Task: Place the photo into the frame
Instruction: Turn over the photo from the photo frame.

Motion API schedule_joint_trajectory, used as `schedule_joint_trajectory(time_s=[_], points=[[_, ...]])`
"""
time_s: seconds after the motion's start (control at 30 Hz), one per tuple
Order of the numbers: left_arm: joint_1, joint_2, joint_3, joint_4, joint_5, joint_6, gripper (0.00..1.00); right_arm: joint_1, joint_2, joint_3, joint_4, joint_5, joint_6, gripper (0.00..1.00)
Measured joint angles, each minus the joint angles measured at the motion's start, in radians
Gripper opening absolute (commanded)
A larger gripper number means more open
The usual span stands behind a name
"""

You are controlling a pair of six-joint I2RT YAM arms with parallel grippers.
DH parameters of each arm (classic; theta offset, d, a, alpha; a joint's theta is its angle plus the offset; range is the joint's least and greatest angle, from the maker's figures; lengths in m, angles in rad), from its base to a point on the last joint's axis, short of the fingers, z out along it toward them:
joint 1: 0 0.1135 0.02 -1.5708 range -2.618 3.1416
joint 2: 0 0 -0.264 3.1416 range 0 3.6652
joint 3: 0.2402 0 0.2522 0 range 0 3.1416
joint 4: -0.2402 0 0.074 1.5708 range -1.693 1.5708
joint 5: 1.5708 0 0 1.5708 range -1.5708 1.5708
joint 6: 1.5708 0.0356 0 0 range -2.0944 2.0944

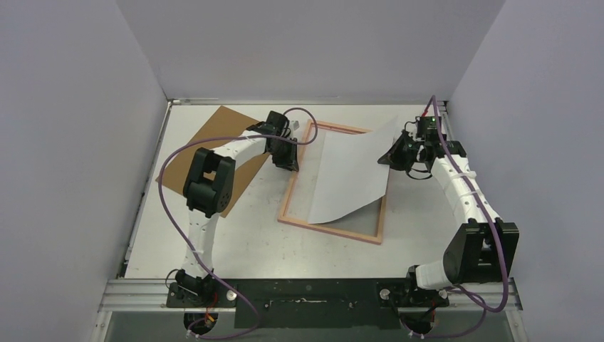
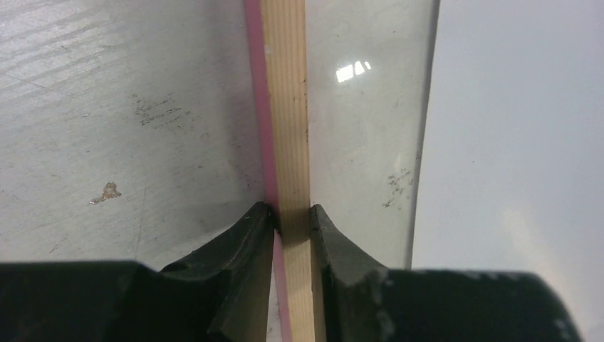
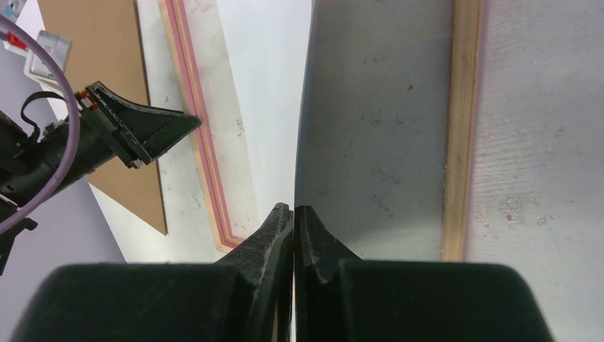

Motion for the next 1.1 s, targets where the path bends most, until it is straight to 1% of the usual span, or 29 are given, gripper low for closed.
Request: schedule_joint_trajectory(time_s=[0.07,0.3,0.4,0.5,0.6,0.63,0.67,0.77,1.03,1.1], points=[[0.002,-0.002,-0.007,0.006,0.001,-0.008,0.09,0.000,-0.013,-0.051,0.049,-0.018,0.000,0.00],[0.033,-0.059,-0.125,0.089,0.040,-0.051,0.09,0.001,-0.062,-0.222,0.258,-0.077,0.016,0.00],[0.056,-0.093,-0.185,0.108,0.058,-0.068,0.09,0.010,-0.067,-0.269,0.355,-0.105,0.019,0.00],[0.077,-0.125,-0.241,0.129,0.071,-0.090,0.09,0.022,-0.067,-0.285,0.408,-0.124,0.019,0.00],[0.090,-0.151,-0.287,0.153,0.085,-0.113,0.15,0.040,-0.067,-0.301,0.469,-0.139,0.019,0.00],[0.093,-0.158,-0.298,0.158,0.087,-0.119,0.18,0.045,-0.066,-0.307,0.486,-0.141,0.022,0.00],[0.096,-0.163,-0.306,0.160,0.089,-0.122,0.23,0.051,-0.063,-0.312,0.499,-0.145,0.024,0.00],[0.101,-0.168,-0.314,0.162,0.092,-0.134,0.30,0.060,-0.043,-0.320,0.536,-0.154,0.040,0.00],[0.128,-0.169,-0.320,0.154,0.128,-0.173,0.31,0.078,0.001,-0.379,0.653,-0.156,0.077,0.00],[0.135,-0.173,-0.322,0.150,0.130,-0.173,0.35,0.085,0.017,-0.385,0.683,-0.166,0.079,0.00]])
